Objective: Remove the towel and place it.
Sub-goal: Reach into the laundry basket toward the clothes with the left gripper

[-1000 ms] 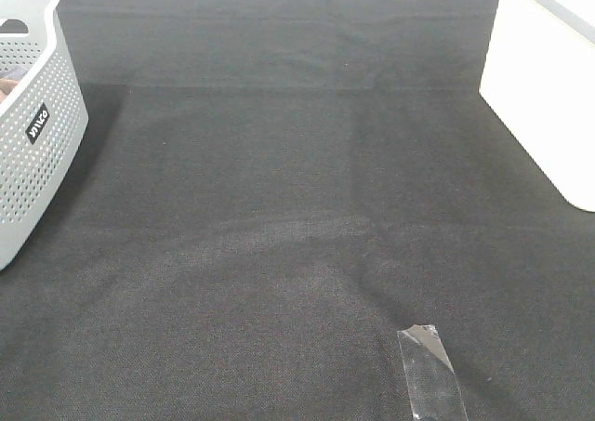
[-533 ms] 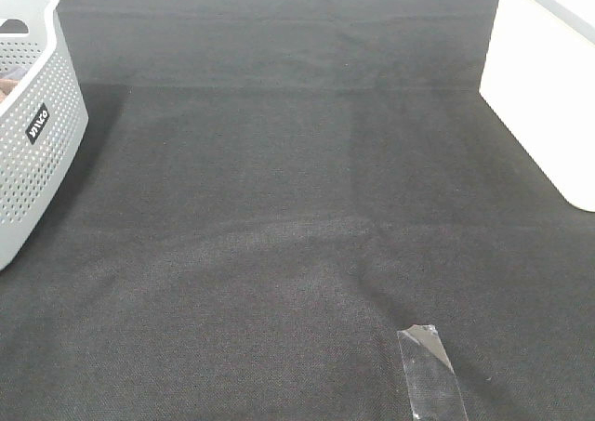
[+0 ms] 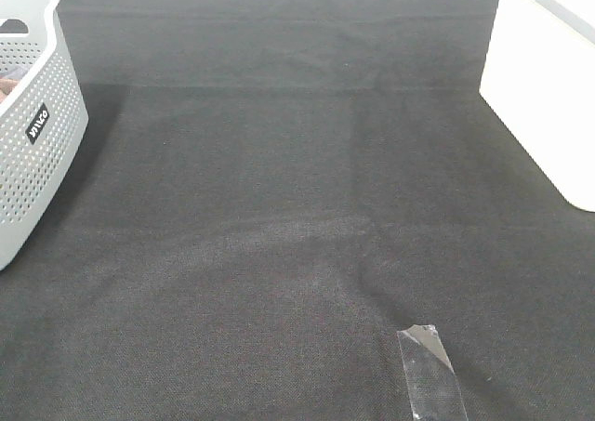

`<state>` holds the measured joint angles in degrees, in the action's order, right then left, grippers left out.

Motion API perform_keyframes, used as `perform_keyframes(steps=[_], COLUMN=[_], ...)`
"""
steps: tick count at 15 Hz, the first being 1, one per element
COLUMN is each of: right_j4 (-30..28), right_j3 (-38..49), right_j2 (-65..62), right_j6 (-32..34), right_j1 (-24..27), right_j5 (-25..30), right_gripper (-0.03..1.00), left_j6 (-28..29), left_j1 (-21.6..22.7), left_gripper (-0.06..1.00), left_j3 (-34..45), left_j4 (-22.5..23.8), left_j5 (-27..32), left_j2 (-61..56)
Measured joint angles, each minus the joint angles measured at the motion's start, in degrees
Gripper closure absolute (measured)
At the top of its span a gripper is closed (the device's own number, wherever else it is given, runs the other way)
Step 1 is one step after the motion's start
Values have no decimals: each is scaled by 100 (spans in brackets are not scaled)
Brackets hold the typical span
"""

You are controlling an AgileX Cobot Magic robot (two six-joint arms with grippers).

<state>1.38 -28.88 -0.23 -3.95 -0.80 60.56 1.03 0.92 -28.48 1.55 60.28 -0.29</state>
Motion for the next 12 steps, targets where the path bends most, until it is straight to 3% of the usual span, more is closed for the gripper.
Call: perform_keyframes(steps=[12], right_j4=[0], right_j3=[0], right_j2=[0], right_j6=[0], right_j1=[0], right_j5=[0], right_gripper=[36], left_j6=[-23], left_j1=[0], left_gripper=[-5], left_j3=[0], left_j4=[0], left_j5=[0], left_j2=[0])
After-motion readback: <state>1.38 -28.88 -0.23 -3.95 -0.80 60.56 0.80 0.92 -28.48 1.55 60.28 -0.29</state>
